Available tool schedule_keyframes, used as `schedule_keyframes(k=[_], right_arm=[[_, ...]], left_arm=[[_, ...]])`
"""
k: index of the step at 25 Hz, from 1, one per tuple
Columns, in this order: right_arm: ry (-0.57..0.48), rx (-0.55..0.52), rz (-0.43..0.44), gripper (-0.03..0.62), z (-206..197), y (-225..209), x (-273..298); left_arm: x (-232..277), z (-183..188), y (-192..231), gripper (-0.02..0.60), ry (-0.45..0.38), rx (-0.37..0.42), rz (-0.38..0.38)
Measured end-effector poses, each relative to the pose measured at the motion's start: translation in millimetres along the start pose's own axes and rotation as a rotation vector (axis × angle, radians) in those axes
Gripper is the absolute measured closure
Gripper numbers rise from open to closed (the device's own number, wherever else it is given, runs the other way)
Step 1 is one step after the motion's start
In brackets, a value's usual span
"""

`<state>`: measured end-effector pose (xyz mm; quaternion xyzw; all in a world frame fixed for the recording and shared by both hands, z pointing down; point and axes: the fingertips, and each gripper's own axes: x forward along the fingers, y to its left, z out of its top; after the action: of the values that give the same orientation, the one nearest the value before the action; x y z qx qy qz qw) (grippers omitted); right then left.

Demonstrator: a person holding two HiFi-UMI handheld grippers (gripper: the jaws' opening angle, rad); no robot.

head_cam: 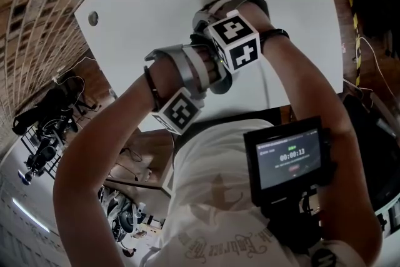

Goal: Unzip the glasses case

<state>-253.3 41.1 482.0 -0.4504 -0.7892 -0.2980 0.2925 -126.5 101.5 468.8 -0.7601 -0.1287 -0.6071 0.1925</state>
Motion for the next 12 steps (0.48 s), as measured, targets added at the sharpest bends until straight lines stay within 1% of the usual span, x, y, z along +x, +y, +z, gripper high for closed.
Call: schedule_keyframes(k=[2,4,5,9,11,12], right_arm=[[-0.006,0.025,-0.025,0.588,-3,-4,-2],[-0.017,0.063,-0.067,0.588,-4,-13,-6],[-0.023,0.082,-0.089,0.588,-5,-18,-9],[-0.04,0.147,-0.154,0.588,-9,-26,-23],[-0.047,0.173,-0.175,0.588,-12,-27,-26],[-0.05,0.184,-0.184,0.588,-14,-26,-27]], left_arm=[[1,-1,0,0.318,-0.002,-0.008,0.012],[3,-3,4,0.318,0.001,-0.012,0.055],[4,-4,4,0.319,0.0,-0.015,0.064],[2,-6,-1,0.322,0.004,-0.019,0.067],[-1,-9,-8,0.322,0.018,-0.018,0.045],[-2,-11,-13,0.323,0.018,-0.031,0.025]])
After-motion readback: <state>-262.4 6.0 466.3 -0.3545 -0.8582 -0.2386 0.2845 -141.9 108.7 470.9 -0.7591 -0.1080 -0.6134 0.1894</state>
